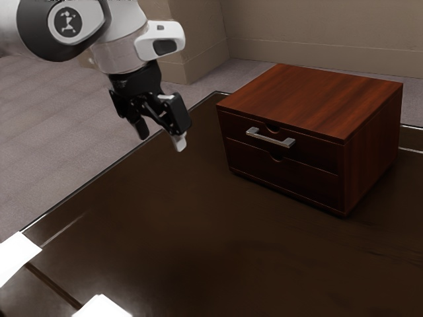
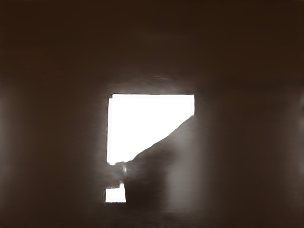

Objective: Pull the drawer handle with one arm to open the drawer

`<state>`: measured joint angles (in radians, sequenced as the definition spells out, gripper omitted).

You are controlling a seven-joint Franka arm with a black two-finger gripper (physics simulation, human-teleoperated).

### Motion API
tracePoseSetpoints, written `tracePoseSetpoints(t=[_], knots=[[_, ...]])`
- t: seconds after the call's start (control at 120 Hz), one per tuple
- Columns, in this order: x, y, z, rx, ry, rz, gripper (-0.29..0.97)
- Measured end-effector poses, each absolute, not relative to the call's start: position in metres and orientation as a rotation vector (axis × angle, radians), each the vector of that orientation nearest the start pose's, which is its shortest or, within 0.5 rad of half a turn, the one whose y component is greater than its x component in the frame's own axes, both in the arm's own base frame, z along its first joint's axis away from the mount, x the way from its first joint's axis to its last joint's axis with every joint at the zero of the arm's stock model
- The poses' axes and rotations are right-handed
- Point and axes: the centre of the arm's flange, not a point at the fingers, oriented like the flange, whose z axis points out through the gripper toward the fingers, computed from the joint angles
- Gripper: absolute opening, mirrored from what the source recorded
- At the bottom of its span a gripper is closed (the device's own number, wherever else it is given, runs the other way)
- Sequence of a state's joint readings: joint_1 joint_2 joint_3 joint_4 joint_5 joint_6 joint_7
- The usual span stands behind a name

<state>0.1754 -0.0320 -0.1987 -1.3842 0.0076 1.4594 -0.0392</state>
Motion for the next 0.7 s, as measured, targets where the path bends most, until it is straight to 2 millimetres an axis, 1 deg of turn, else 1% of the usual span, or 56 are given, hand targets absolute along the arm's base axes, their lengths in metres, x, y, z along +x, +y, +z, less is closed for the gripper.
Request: tracePoseSetpoints(t=[0.117,0.2,0.267,0.3,0.35,0.417,0.517,0.55,0.617,0.7], knots=[[0.527,-0.028,0.710,-3.135,-0.003,-0.115,0.66],[0.525,-0.036,0.710,-3.141,-0.005,-0.101,0.66],[0.521,-0.040,0.713,-3.142,-0.037,-0.097,0.66],[0.521,-0.045,0.713,-3.163,-0.068,-0.087,0.66],[0.517,-0.050,0.719,-3.199,-0.135,-0.087,0.66],[0.519,-0.050,0.715,-3.210,-0.301,-0.053,0.66],[0.521,-0.046,0.712,-3.159,-0.702,-0.027,0.66],[0.522,-0.045,0.710,-3.133,-0.829,-0.015,0.66],[0.530,-0.044,0.699,-3.067,-1.056,0.032,0.65],[0.534,-0.042,0.695,-2.973,-1.302,0.051,0.65]])
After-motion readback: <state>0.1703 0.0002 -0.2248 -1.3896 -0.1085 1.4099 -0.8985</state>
